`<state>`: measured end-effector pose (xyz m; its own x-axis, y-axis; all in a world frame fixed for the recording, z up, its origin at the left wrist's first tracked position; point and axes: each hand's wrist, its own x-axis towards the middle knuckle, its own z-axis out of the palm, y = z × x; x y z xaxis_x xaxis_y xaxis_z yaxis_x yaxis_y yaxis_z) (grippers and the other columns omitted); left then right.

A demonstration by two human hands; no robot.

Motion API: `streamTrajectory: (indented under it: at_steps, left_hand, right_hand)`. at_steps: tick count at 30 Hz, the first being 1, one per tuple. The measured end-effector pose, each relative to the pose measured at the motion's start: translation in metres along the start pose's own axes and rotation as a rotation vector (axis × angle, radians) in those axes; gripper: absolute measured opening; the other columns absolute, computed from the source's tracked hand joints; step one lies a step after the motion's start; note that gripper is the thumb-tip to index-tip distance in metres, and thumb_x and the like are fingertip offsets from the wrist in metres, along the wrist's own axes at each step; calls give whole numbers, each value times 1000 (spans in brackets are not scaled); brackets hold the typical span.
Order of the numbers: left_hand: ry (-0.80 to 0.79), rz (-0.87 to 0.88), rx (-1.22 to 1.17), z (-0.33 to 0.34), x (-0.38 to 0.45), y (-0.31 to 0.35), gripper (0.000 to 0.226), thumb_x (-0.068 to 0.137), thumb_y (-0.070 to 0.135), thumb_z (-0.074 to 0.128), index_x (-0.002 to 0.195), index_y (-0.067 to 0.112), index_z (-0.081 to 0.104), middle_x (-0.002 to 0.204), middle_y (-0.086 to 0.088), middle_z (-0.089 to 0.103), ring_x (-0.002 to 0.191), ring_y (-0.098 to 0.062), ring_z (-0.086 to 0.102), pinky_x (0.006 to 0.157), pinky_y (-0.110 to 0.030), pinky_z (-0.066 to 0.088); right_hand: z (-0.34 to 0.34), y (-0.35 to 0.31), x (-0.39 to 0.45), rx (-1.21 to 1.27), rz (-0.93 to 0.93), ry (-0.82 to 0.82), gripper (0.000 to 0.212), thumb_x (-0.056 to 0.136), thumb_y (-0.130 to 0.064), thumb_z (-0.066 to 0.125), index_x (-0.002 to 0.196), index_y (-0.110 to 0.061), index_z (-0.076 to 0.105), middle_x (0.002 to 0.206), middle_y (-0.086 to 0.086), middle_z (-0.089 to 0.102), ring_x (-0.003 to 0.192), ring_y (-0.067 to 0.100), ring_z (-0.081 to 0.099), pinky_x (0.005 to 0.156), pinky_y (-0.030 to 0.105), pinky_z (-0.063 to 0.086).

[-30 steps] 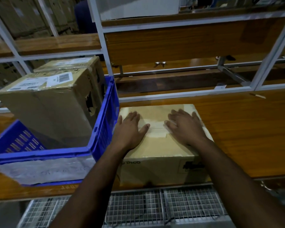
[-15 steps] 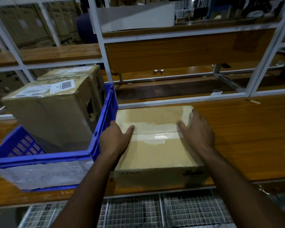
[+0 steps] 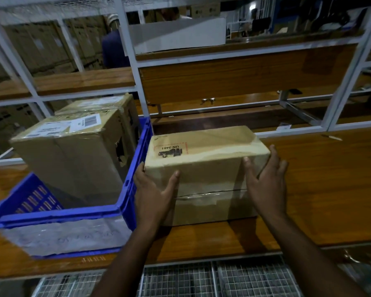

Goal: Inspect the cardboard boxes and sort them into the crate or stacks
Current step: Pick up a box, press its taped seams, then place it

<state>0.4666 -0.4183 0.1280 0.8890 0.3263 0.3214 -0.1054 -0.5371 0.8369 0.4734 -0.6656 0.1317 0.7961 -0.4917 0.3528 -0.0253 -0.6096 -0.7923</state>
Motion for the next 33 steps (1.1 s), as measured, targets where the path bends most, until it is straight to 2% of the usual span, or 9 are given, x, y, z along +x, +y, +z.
streamTrajectory:
  at_steps: [4,6,8,12,16,20,26,30,33]
  left_hand:
    - [91,95,54,-9,4,5,92,84,80,46,154,27,22,148,1,39,131,-17,46,95,-40,49]
    - [109,250,193,-9,11,13,83,91,72,46,154,21,28,151,-1,37,140,-15,37,108,-40,42]
    - [31,395,343,-4,16,23,76,94,68,45,153,21,34,157,-2,36,151,-14,23,121,-48,28]
    - [-77,521,604,9,17,30,71,99,71,28,148,23,47,155,3,46,152,-11,23,126,-51,13]
    - [-59,487,601,11,15,26,74,97,75,23,143,25,53,148,4,55,142,-10,42,123,-48,23]
    - [-117,480,638,9,19,37,77,95,77,26,142,23,54,150,2,53,142,-11,42,123,-45,25]
    - [-382,632,634,20,33,56,60,103,55,36,154,24,38,162,3,36,150,-10,28,126,-37,14]
    - [-366,643,646,22,33,53,60,100,53,43,153,25,40,161,4,38,149,-9,29,126,-36,15]
    - [-380,604,582,19,36,57,59,100,53,33,150,25,46,157,5,43,147,-8,33,124,-33,18]
  right_hand:
    - [-1,-5,0,-88,-72,31,85,91,-73,34,155,-20,19,153,11,29,135,32,38,101,49,43]
    - [1,-12,2,-236,-255,66,73,96,-65,35,148,-14,36,152,11,37,143,28,32,118,55,23]
    - [6,-25,4,-325,-414,34,61,98,-60,32,133,-15,55,143,7,52,141,22,37,122,53,9]
    - [24,-37,0,-344,-516,-89,55,101,-55,36,130,-17,62,136,3,62,134,16,49,122,48,17]
    - [27,-35,0,-285,-535,-54,42,101,-44,49,125,-14,66,130,4,66,127,16,55,118,44,27]
    - [24,-47,5,-304,-537,-55,32,97,-32,59,117,-9,70,121,8,70,116,21,63,111,43,38]
    - [35,-66,8,-313,-629,-208,32,95,-21,55,123,-14,69,128,3,68,125,16,58,113,39,33]
    - [28,-70,13,-331,-598,-231,31,95,-25,56,122,-17,70,127,0,68,122,15,59,112,34,34]
    - [26,-78,20,-369,-607,-290,32,97,-30,52,124,-21,67,124,-1,68,115,16,59,105,34,37]
